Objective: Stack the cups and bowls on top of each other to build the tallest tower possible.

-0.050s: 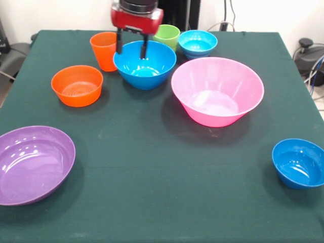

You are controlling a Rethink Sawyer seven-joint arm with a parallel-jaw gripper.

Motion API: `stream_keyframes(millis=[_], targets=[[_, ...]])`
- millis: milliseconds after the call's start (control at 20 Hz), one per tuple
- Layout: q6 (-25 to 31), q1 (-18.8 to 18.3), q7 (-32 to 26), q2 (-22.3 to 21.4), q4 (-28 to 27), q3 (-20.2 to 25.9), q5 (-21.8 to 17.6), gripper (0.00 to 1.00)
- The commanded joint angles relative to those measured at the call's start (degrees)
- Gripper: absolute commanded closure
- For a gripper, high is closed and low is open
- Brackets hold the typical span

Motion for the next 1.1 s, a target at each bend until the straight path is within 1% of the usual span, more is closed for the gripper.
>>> stream_keyframes(millis=[50,100,150,300,350,500,600,650,750,850,950,1000,1100], targets=[[1.89,-0.73,5.39,-2.72,-0.47,-3.15,1.85,0.0],[3.22,0.21,5.41,-4.11,-0.4,-3.22,2.08,0.0],[3.09,0.08,4.55,-4.72,-0.89,-3.25,1.41,0.0],[0.44,2.37,5.23,-4.98,-2.02,-4.77,-0.68,0.0],[-0.07,2.28,4.67,-4.77,-2.58,-4.81,-1.08,0.0],[-2.29,4.59,3.02,-5.24,-3.98,-5.28,-3.98,0.0],[-4.84,4.81,-0.4,-5.03,-4.99,-4.26,-6.79,0.0],[-5.67,4.1,-2.9,-4.98,-5.54,-2.99,-7.98,0.0],[-6.26,2.69,-5.87,-4.34,-6.01,-0.6,-9.03,0.0],[-7.81,2.14,-7.35,-4.02,-6.41,0.74,-11.1,0.0],[-9.83,3.44,-6.89,-4.79,-7.08,-0.01,-14.1,0.0],[-10.74,4.78,-5.69,-4.79,-7.76,-1.17,-15.57,0.0],[-11.47,6.4,-3.83,-4.92,-8.36,-2.64,-16.93,0.0]])
